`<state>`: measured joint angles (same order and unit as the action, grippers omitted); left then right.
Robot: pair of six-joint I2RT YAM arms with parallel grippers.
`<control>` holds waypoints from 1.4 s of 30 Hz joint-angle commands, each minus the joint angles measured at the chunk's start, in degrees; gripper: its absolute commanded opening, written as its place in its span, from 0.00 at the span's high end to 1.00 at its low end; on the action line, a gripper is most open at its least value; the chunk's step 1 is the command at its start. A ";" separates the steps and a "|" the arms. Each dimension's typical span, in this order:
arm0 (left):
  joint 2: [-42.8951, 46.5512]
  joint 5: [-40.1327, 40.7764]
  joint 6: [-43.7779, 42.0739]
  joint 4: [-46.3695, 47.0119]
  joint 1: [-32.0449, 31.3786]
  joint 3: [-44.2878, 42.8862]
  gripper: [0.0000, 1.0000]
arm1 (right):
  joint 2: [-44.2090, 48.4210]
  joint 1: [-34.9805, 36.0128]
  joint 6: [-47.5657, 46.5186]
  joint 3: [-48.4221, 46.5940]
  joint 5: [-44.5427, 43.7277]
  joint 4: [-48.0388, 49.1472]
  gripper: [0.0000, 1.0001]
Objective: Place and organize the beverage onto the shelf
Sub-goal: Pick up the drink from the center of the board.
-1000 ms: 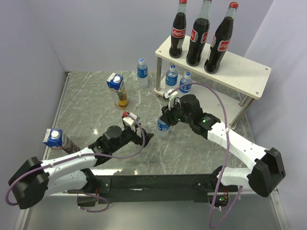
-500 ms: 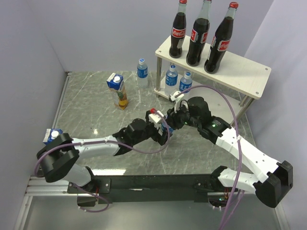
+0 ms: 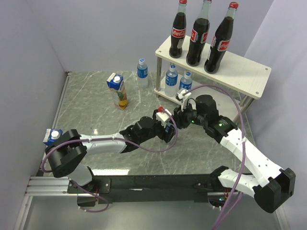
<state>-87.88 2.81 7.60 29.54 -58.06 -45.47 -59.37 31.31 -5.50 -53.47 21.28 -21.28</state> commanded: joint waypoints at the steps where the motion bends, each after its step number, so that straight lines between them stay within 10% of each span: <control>1: -0.28 -0.52 -3.02 2.80 -1.00 -1.11 0.17 | 3.65 -2.04 3.21 -4.62 6.49 6.95 1.00; 14: -2.21 -1.49 -5.84 5.09 -2.05 -2.34 0.23 | 4.27 -6.61 5.41 -4.62 12.11 6.78 1.00; 22: -2.30 -3.69 -5.22 6.14 -2.05 -3.22 0.95 | 5.14 -8.81 4.71 -4.18 15.02 6.43 0.99; 27: -1.95 -4.30 -3.91 8.60 -2.05 -2.95 1.00 | 6.11 -9.78 2.51 -4.36 15.73 5.37 0.43; 30: -2.39 -3.78 -3.12 9.92 -2.05 -3.13 1.00 | 7.51 -10.30 0.58 -4.88 13.53 4.58 0.26; 42: -9.32 -3.07 -3.29 12.47 -2.05 -10.94 1.00 | 14.20 -18.21 -3.74 -6.56 0.91 2.99 0.15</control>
<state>-97.38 0.27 3.88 31.53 -59.81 -49.78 -45.50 14.41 -9.30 -58.26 29.69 -20.40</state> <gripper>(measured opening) 0.586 0.849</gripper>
